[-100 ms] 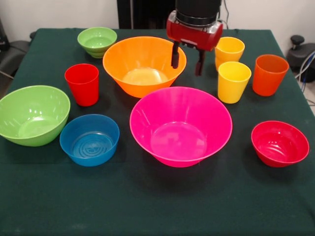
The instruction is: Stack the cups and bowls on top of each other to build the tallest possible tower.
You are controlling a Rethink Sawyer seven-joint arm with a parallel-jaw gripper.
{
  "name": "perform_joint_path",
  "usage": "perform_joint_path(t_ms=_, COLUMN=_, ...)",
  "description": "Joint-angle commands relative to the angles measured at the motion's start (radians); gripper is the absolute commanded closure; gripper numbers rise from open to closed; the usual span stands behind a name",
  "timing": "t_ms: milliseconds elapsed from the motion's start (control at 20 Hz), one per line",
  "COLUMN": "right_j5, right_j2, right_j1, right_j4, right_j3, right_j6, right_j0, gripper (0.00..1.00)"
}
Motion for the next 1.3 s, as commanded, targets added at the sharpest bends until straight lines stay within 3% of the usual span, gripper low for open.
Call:
perform_joint_path(t_ms=50, right_j5=0.04, right_j2=0.079, right_j1=0.065, right_j4=-0.12, right_j3=0.022, right_j6=-0.171, right_j0=-0.001, gripper=0.0)
perform_joint_path(t_ms=750, right_j5=0.028, right_j2=0.054, right_j1=0.084, right_j4=-0.129, right_j3=0.034, right_j6=-0.1, right_j0=0.017, gripper=0.0)
perform_joint_path(t_ms=950, right_j5=0.076, right_j2=0.071, right_j1=0.077, right_j4=-0.111, right_j3=0.042, right_j6=-0.129, right_j0=-0.003, gripper=0.0)
perform_joint_path(t_ms=1300, right_j5=0.069, right_j2=0.057, right_j1=0.083, right_j4=-0.122, right_j3=0.031, right_j6=-0.124, right_j0=0.002, gripper=0.0)
